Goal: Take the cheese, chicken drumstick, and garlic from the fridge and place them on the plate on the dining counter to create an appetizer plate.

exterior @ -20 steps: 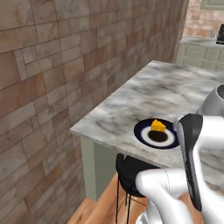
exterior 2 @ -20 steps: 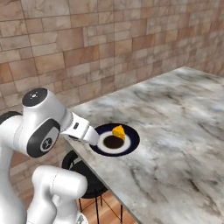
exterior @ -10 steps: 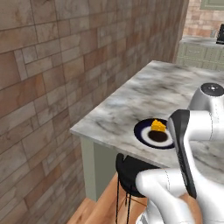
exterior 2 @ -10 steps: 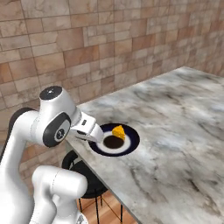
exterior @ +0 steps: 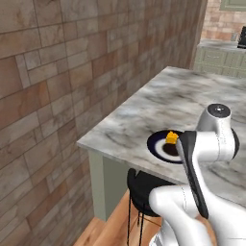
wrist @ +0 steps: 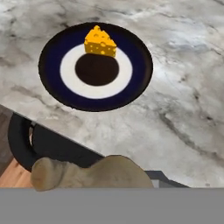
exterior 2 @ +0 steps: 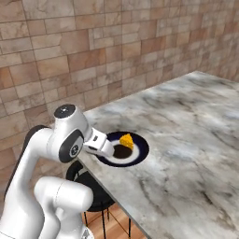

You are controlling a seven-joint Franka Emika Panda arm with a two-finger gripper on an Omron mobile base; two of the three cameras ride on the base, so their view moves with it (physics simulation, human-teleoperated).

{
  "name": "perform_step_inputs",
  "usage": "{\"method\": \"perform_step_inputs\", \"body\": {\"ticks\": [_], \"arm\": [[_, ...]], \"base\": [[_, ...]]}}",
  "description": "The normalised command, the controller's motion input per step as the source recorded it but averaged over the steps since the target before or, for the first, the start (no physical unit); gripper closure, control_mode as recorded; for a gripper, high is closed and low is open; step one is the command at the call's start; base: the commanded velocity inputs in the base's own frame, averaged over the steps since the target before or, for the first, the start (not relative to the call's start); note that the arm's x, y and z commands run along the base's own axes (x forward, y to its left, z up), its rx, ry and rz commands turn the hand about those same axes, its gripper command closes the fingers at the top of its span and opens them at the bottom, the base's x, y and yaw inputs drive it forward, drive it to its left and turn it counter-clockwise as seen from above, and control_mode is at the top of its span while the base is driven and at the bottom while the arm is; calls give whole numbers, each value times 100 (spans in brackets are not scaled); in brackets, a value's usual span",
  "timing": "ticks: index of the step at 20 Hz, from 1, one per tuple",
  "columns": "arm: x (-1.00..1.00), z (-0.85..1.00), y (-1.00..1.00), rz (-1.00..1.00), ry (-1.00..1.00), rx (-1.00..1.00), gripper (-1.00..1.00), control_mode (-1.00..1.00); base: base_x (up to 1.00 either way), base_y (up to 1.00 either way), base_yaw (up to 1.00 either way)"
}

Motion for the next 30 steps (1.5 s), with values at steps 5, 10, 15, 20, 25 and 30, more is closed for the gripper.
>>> {"method": "perform_step_inputs", "body": {"ticks": [5, 10, 15, 20, 25, 30], "arm": [[40, -32, -7, 0, 0, 0, 100, -100], [46, -35, -6, 0, 2, 0, 100, -100], [50, -30, -5, 0, 2, 0, 100, -100], [50, -28, -11, 0, 5, 0, 100, -100], [48, -31, -21, 0, 8, 0, 100, -100], [52, -27, -18, 0, 9, 1, 100, -100]], "base": [[0, 0, 0], [0, 0, 0], [0, 0, 0], [0, 0, 0], [0, 0, 0], [0, 0, 0]]}}
